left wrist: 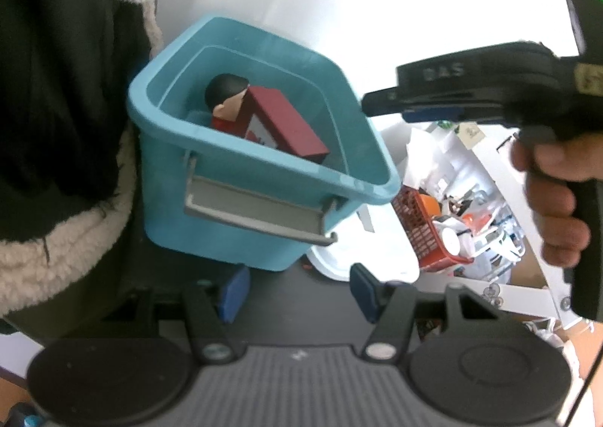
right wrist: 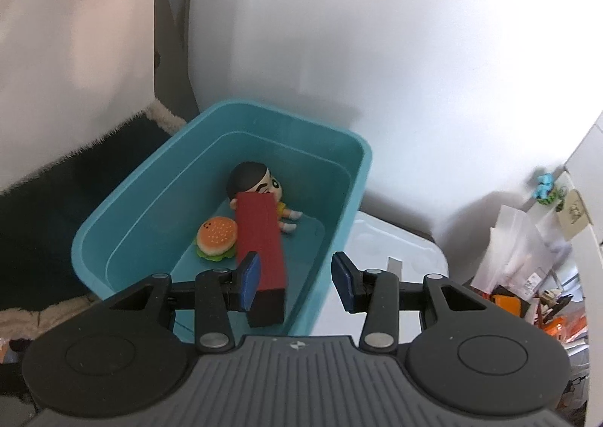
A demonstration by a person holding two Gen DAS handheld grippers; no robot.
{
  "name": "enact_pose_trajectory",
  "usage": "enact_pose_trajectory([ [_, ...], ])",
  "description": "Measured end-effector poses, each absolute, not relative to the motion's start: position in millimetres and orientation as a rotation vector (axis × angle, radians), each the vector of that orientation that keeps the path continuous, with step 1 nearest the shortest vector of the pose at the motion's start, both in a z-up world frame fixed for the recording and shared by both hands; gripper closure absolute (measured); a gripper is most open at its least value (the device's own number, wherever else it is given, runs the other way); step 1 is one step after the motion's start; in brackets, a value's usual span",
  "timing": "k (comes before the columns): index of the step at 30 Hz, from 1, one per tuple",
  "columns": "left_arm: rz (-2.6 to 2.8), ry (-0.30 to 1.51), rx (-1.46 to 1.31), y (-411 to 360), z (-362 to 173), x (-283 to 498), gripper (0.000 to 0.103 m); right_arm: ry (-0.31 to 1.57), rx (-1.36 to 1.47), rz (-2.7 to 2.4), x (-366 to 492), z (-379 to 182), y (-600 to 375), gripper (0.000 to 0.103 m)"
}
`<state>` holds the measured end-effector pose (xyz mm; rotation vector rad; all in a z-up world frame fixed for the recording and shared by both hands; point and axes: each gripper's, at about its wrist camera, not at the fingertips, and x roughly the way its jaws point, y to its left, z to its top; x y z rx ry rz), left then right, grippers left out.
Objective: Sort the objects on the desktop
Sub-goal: 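Lower the red box into the teal bin and open the right tool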
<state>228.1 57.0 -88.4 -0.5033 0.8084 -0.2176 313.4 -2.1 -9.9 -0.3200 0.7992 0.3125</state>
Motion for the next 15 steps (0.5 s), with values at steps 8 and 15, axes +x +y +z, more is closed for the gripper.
enact_pose_trajectory([
  [8, -0.234, 0.799, -0.487, 51, -79, 223, 0.040, 0.764, -0.241, 0.290, 282, 13, -46, 0.056],
  [15, -0.258, 0.786, -0.463, 42, -71, 216, 0.039, 0.733, -0.180, 0.276, 251, 24, -78, 0.056],
])
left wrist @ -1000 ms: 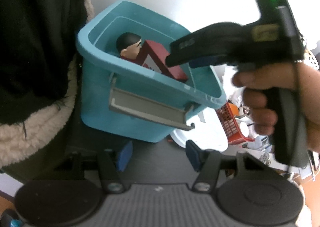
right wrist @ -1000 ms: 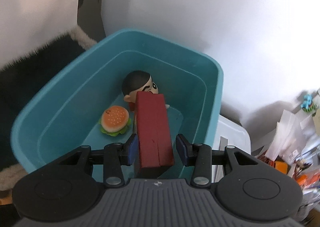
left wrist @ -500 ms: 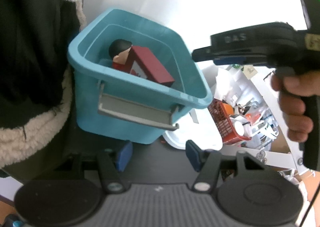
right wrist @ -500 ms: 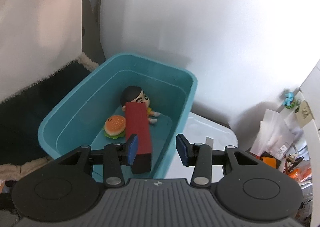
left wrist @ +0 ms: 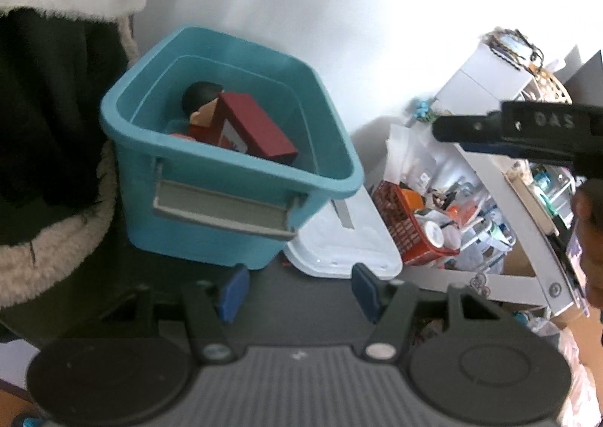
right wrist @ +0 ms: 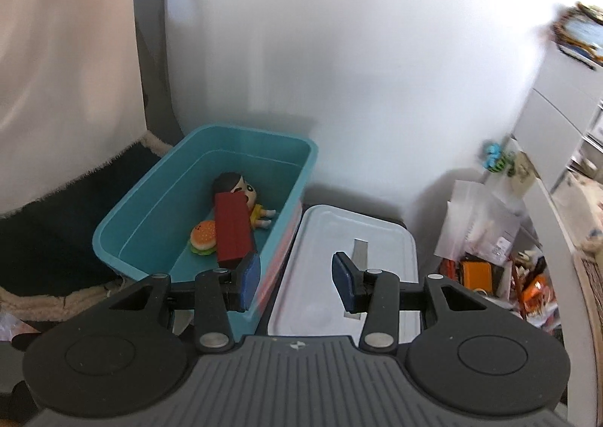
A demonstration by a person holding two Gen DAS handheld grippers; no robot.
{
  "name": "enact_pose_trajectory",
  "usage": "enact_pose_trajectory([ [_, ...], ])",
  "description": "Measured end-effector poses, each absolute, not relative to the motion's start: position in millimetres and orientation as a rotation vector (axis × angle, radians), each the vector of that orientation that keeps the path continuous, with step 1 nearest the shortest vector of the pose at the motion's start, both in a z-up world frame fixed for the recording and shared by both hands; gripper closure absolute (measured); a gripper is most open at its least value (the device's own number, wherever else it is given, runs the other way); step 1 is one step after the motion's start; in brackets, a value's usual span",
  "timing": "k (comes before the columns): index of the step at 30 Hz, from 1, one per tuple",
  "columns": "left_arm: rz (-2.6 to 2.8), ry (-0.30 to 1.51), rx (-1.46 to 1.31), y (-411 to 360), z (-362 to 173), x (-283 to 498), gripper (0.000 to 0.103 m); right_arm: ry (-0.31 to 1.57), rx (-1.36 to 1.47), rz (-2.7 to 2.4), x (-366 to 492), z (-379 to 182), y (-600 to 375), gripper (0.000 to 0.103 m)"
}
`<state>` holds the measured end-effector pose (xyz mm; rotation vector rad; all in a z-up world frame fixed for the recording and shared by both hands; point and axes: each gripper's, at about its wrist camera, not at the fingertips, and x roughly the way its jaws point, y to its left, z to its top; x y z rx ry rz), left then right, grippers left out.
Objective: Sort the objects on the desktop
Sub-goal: 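Lower the red box into the teal bin and open the right tool, then raise the open right tool out of the teal bin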
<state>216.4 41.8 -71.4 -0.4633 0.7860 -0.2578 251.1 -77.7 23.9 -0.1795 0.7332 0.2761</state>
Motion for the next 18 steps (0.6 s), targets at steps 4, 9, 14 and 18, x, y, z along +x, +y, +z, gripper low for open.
enact_pose_trajectory([
  [4, -0.265, 0.784, -0.451, 37, -69, 214, 0.038, 0.711, -0.147, 0.260, 234, 29, -95, 0.046],
  [9, -0.271, 0.776, -0.440, 34, -67, 213, 0.034, 0.651, -0.118, 0.227, 213, 25, -111, 0.020],
  [14, -0.274, 0.781, -0.431, 31, -68, 213, 0.030, 0.673, -0.052, 0.241, 203, 9, -128, 0.003],
  [18, -0.276, 0.785, -0.423, 28, -70, 214, 0.030, 0.688, 0.026, 0.270, 197, -7, -141, 0.000],
])
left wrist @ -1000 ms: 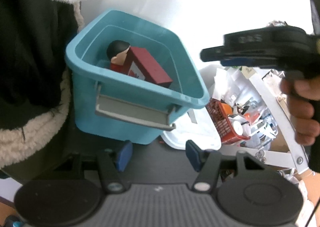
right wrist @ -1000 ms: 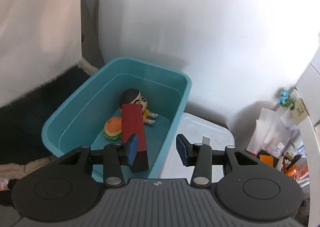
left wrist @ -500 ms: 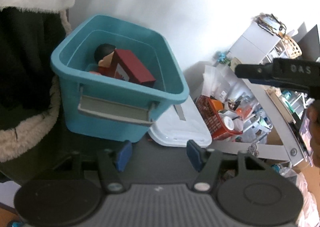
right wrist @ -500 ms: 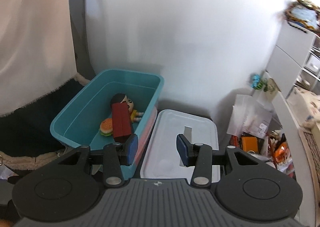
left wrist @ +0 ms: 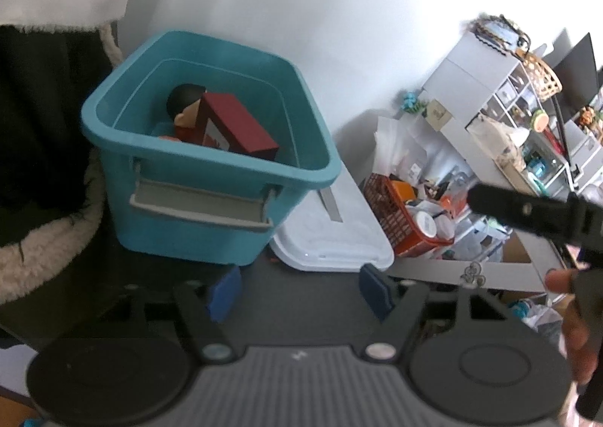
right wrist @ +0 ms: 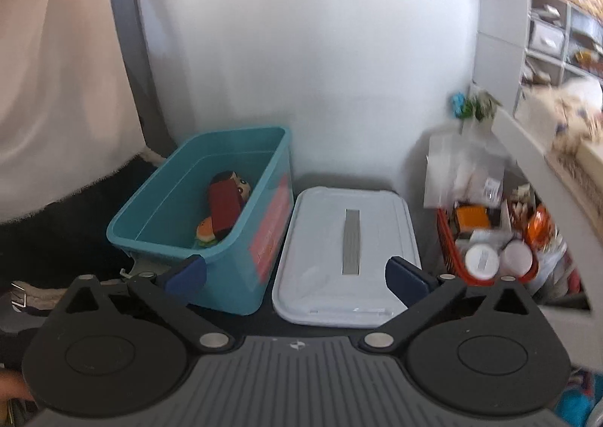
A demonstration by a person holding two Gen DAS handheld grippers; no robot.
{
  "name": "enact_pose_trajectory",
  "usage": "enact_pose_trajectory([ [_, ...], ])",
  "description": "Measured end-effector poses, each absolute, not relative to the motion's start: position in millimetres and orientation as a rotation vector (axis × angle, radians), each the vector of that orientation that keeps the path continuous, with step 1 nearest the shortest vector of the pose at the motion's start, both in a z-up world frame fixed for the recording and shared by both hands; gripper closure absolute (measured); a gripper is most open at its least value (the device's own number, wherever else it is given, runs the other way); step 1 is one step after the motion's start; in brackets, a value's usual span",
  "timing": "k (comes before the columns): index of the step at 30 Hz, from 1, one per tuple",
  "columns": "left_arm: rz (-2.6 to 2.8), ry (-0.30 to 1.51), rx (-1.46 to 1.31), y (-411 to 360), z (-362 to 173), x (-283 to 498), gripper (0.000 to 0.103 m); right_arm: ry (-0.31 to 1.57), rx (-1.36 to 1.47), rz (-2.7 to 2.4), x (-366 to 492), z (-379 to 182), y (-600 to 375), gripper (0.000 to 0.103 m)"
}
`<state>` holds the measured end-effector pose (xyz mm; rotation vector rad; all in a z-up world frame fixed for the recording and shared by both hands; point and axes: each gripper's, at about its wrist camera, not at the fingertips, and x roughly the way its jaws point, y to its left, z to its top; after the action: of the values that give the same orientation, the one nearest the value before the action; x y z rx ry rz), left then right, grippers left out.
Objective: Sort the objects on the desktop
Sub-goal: 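Raise the open right tool out of the teal bin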
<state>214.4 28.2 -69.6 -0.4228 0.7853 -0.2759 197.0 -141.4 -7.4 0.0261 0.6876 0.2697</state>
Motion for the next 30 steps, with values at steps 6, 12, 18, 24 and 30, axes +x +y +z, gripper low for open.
enact_pose_trajectory([
  [6, -0.273, 0.793, -0.415, 26, -72, 216, 0.029, 0.687, 0.044, 0.270, 192, -30, -151, 0.000],
  [12, -0.271, 0.798, -0.404, 22, -74, 216, 0.028, 0.629, 0.073, 0.270, 185, -49, -160, 0.000],
  [18, -0.270, 0.784, -0.402, 17, -74, 214, 0.011, 0.591, 0.094, 0.318, 180, -69, -166, 0.000],
  [24, -0.259, 0.787, -0.393, 14, -77, 216, 0.006, 0.573, 0.142, 0.315, 178, -92, -173, 0.000],
  [30, -0.252, 0.790, -0.370, 9, -81, 219, 0.001, 0.543, 0.199, 0.299, 174, -110, -188, 0.000],
])
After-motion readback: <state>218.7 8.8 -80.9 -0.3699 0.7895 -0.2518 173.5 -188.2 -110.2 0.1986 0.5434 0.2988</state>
